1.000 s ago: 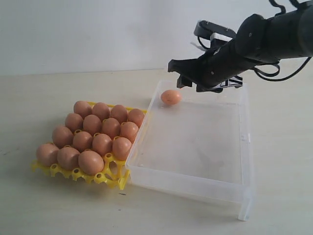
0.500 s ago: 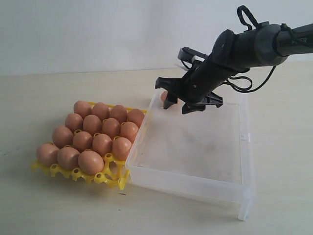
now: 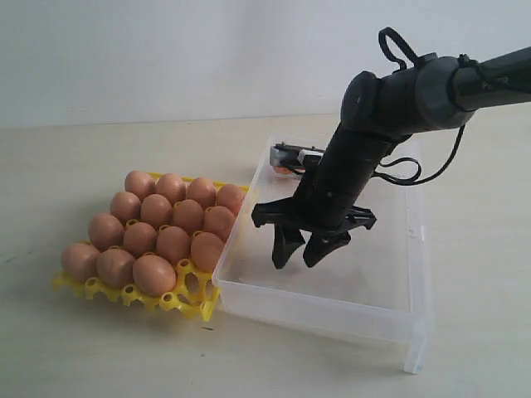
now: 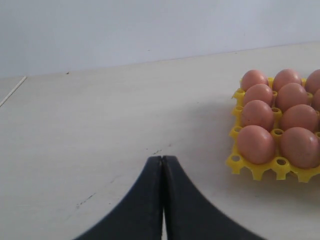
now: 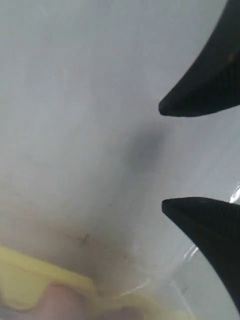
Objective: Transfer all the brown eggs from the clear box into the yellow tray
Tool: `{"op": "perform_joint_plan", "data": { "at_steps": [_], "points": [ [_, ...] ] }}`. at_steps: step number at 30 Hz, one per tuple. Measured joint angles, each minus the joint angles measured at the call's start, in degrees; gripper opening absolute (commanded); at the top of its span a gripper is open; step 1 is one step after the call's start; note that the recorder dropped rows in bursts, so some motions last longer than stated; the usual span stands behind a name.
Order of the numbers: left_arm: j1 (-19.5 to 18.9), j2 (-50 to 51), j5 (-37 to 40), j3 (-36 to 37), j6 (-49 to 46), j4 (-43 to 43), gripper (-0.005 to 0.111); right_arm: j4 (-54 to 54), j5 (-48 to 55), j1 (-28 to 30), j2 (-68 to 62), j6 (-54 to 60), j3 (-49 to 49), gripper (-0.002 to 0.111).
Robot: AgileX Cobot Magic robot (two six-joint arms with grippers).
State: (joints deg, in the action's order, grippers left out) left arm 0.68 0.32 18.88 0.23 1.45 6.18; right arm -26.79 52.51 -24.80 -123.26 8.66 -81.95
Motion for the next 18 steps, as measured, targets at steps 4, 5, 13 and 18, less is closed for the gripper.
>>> {"op": "perform_joint_plan", "data": {
  "at_steps": [4,5,13,18],
  "points": [
    [0.00,0.00,0.00,0.00,0.00,0.00,0.000,0.79,0.14,-0.91,4.45,1.16,5.14,0.048],
    [0.00,0.00,0.00,0.00,0.00,0.00,0.000,0.89,0.14,-1.02,5.56,1.49,6.29,0.048],
    [0.00,0.00,0.00,0.00,0.00,0.00,0.000,1.38,-0.06,-1.13,15.52,2.70,16.50,0.048],
    [0.00,0.00,0.00,0.00,0.00,0.00,0.000,-0.44,-0.14,-1.13,19.44,3.91,23.18,0.048]
  ]
}}
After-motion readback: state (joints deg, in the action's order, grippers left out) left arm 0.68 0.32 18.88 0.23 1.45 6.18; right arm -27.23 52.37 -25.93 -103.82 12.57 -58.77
